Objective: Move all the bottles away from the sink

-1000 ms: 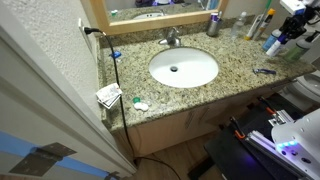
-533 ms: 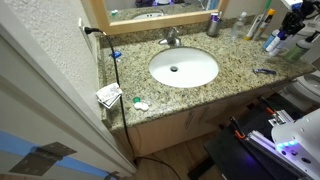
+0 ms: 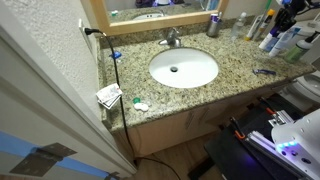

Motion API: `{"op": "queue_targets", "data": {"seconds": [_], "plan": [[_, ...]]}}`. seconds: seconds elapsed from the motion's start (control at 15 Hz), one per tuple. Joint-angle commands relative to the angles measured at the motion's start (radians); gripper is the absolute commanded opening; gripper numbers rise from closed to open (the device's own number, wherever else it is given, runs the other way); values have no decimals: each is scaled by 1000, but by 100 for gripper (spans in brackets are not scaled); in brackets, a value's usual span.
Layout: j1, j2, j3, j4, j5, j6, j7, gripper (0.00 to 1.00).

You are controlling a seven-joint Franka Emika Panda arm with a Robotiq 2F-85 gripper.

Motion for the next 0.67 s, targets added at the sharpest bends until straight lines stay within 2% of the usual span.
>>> {"op": "queue_targets", "data": {"seconds": [0.0,0.53,0.6], "plan": [[-1,0,0,2,0,-3,-1,41],[-1,0,-1,2,0,-3,-1,41],[-1,0,-1,2,0,-3,-1,16]]}}
